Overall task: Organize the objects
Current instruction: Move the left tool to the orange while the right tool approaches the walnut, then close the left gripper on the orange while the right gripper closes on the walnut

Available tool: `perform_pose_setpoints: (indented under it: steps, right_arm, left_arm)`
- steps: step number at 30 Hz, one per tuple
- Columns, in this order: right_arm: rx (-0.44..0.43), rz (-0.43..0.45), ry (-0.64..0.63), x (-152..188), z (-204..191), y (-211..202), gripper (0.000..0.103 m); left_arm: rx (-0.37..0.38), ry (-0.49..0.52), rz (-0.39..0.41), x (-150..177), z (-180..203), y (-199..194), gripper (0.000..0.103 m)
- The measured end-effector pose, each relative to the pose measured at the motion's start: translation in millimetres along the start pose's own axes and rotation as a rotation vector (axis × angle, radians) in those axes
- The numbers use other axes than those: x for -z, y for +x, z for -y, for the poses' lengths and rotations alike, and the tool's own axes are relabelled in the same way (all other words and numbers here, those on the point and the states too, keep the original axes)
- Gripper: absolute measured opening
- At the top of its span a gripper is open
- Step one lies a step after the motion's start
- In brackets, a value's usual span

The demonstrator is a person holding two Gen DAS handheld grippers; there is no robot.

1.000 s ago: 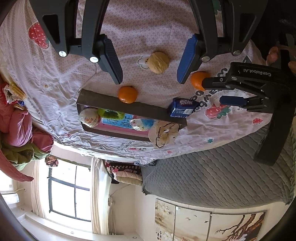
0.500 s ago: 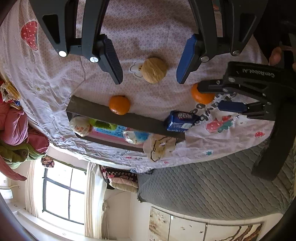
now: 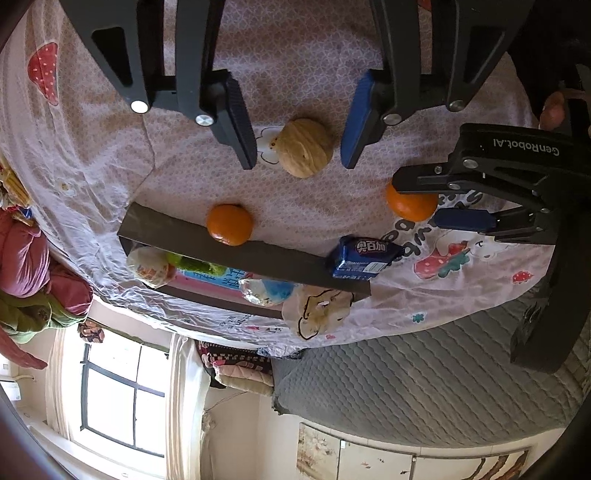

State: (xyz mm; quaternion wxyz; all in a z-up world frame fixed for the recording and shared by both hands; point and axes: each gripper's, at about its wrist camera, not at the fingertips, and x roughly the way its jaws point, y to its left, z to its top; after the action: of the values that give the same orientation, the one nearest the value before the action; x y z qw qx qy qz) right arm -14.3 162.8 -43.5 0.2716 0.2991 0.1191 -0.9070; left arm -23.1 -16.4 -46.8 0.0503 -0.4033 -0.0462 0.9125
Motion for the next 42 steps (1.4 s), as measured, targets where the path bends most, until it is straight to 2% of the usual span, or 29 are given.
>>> perform_pose_setpoints:
  steps: [10,18,19,22,26,31,42]
  right_arm:
    - [-0.03,-0.027,-0.013,1,-4,11,0.033]
    - [-0.044,-0.017,0.0,1,-1,10,0.033]
    - [-0.045,-0.015,0.0,1,-2,10,0.033]
    - [-0.045,-0.014,-0.001,1,-2,9,0.033]
    - [-0.044,-0.009,0.002,1,-1,8,0.033]
    - [-0.045,-0.003,0.014,0,1,6,0.033]
    - [-0.025,0.04,0.052,-2,11,-6,0.033]
  left_arm:
    - [-0.019,0.02,0.012,0,5,4,0.075]
    - [-0.014,0.024,0.025,1,8,5,0.075]
    - [-0.007,0.021,0.028,0,8,5,0.073]
    - [0.017,0.012,0.031,0,6,4,0.056]
    - [0.048,0.016,0.039,1,7,1,0.041]
    - [0.04,0.036,0.048,2,10,-1,0.041]
    - [0.026,0.006,0.089,-3,1,-11,0.041]
